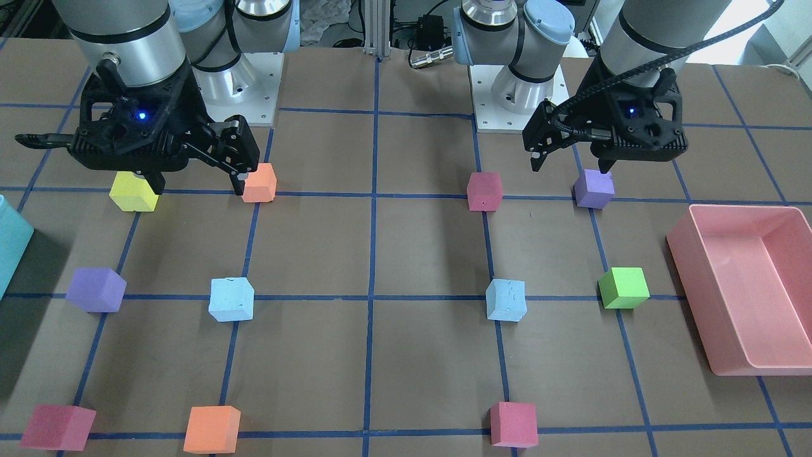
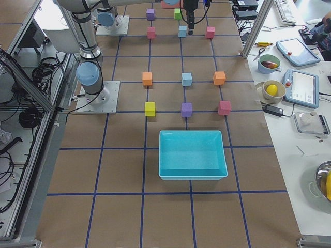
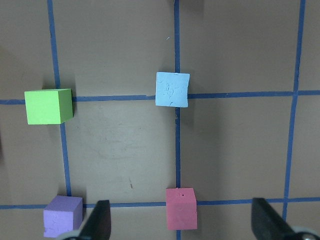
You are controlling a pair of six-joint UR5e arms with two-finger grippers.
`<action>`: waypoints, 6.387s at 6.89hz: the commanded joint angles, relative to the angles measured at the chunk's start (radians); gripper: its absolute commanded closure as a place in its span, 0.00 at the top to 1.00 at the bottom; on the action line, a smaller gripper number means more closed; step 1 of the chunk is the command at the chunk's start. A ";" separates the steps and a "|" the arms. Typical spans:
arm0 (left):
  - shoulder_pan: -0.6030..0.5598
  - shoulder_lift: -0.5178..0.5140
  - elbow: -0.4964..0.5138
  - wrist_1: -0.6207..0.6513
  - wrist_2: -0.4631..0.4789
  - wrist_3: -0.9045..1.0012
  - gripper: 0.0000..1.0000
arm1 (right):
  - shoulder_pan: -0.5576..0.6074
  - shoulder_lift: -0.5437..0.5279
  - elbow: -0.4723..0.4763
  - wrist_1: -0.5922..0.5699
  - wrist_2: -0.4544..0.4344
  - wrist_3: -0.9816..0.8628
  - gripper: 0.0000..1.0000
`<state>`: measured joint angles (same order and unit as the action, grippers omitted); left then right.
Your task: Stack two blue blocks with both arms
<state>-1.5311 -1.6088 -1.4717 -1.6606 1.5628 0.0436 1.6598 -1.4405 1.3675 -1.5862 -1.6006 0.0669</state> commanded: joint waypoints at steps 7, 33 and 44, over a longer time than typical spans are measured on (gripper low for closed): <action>-0.001 0.040 -0.074 0.041 0.005 -0.016 1.00 | -0.102 0.081 0.173 -0.037 -0.010 -0.165 1.00; -0.143 -0.434 0.020 0.425 -0.072 -0.095 0.34 | 0.074 0.170 -0.084 -0.010 0.054 0.114 1.00; -0.337 -0.637 0.258 0.421 -0.076 -0.363 0.40 | -0.054 -0.124 0.190 -0.066 -0.004 -0.076 1.00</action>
<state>-1.8648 -2.2369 -1.2166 -1.2420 1.4873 -0.3111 1.6056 -1.5648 1.5551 -1.6504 -1.6063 -0.0094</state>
